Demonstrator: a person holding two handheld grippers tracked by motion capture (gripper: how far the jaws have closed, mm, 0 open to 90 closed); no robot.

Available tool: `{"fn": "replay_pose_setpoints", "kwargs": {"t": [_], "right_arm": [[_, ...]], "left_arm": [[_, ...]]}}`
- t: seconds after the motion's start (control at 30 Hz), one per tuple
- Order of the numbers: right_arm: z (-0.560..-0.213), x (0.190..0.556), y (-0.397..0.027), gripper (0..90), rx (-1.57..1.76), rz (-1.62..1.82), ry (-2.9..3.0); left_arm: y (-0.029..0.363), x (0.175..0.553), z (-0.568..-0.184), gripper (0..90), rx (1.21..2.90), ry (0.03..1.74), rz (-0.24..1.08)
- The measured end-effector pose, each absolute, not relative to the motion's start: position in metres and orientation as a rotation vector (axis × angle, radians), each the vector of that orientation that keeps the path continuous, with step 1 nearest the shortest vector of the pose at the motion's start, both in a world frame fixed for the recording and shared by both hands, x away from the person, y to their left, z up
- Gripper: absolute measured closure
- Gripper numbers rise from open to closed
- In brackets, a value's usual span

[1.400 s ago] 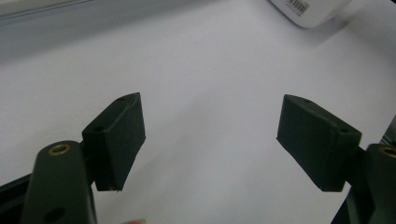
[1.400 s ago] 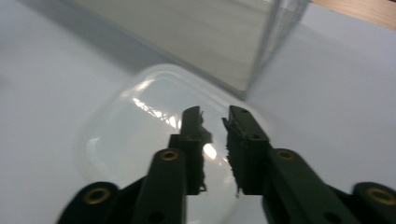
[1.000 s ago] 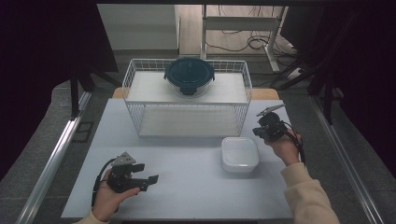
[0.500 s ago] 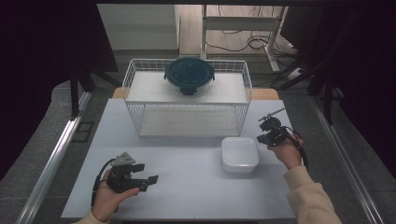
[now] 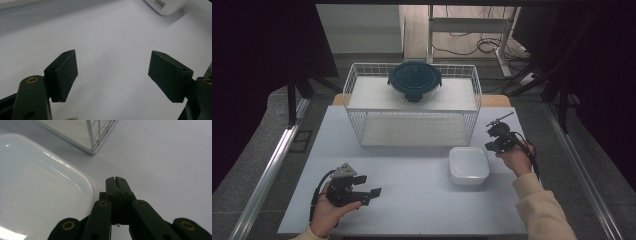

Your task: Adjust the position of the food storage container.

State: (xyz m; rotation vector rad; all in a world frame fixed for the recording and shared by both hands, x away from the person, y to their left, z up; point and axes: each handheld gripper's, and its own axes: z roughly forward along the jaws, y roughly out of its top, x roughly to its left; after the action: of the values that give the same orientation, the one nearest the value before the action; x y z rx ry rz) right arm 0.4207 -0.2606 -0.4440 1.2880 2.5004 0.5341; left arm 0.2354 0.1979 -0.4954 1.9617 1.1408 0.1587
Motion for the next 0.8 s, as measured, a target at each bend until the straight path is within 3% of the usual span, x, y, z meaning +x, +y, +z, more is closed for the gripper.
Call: {"fn": "replay_pose_setpoints", "kwargs": {"t": [0.47,0.8], "right_arm": [[-0.453,0.427,-0.252,89.4,1.147,0.48,2.575],[-0.453,0.397,-0.235,89.4,0.985,0.483,2.679]], "left_arm": [[0.198,0.236,-0.497,23.2,1.966,1.144,0.155],[0.198,0.236,-0.496,23.2,1.965,1.14,0.156]]}}
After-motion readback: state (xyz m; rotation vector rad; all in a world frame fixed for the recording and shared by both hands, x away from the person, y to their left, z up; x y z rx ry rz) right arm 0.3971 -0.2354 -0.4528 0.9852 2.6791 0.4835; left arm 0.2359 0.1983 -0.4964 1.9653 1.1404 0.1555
